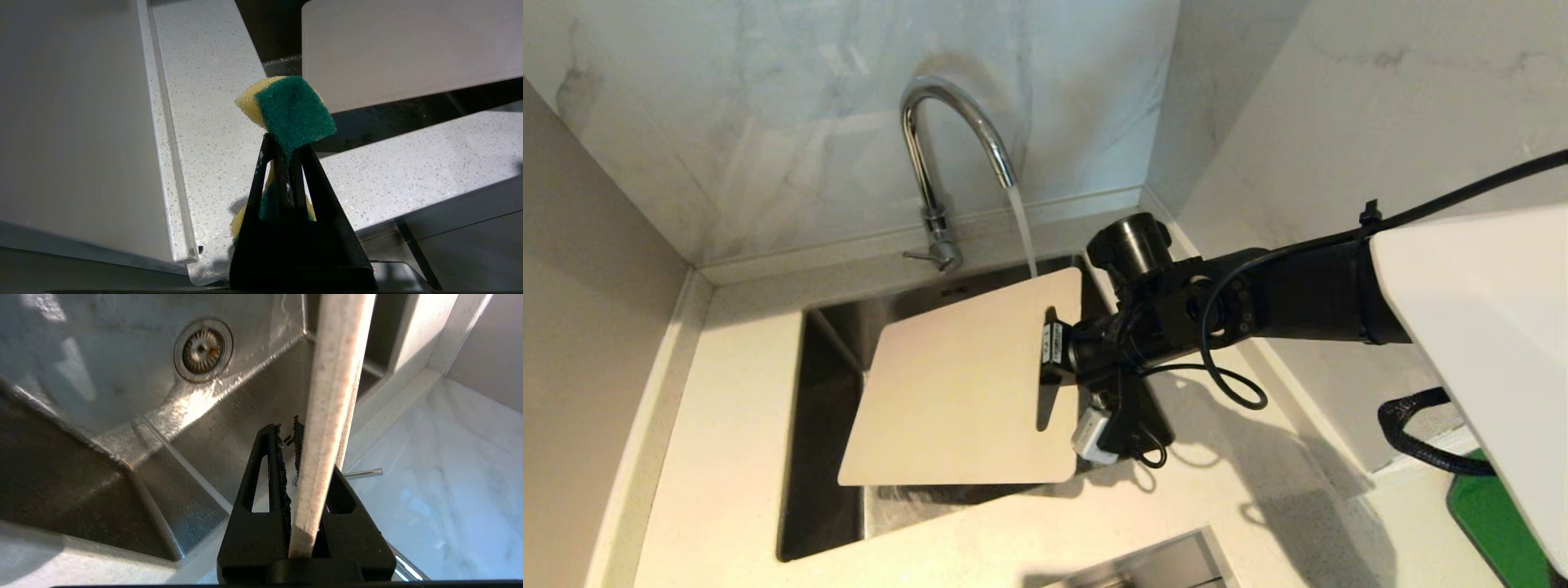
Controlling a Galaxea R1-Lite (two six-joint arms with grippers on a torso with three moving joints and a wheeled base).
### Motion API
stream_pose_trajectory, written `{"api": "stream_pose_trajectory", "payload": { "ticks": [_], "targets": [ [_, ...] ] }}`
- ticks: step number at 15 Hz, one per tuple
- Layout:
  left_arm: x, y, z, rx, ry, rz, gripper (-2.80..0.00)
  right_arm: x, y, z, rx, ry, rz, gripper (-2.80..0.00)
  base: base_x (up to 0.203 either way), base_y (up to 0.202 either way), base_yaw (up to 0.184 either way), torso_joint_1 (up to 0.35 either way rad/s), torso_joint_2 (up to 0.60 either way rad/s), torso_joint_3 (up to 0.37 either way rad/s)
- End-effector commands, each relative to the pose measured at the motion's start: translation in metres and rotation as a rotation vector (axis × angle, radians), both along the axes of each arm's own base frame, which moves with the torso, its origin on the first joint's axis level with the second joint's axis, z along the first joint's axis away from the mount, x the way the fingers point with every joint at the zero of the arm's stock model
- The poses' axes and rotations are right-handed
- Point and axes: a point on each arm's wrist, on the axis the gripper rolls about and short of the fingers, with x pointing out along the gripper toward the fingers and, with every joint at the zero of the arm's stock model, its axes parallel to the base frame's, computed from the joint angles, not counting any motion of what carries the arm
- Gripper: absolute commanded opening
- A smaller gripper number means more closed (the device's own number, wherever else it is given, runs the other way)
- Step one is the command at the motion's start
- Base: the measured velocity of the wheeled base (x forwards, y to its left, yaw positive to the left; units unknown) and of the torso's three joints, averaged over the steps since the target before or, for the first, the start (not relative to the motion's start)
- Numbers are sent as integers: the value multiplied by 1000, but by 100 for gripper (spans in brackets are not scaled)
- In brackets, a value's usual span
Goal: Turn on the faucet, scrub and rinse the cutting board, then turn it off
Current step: Scrub the cutting board underwater
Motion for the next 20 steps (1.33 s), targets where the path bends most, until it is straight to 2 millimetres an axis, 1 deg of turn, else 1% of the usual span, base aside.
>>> {"api": "stream_pose_trajectory", "payload": {
  "ticks": [1, 8, 16, 19, 20],
  "targets": [
    [0, 0, 0, 0, 0, 0, -280, 14, -2, -6, -8, -16, 1, -280, 0, 0, 0, 0, 0, 0],
    [0, 0, 0, 0, 0, 0, -280, 33, -4, -10, 1, -32, -22, -280, 0, 0, 0, 0, 0, 0],
    [0, 0, 0, 0, 0, 0, -280, 46, -3, -13, 8, -35, -27, -280, 0, 0, 0, 0, 0, 0],
    [0, 0, 0, 0, 0, 0, -280, 53, -10, -13, 3, -27, -47, -280, 0, 0, 0, 0, 0, 0],
    [0, 0, 0, 0, 0, 0, -280, 54, -12, -16, 0, -21, -51, -280, 0, 0, 0, 0, 0, 0]
  ]
}}
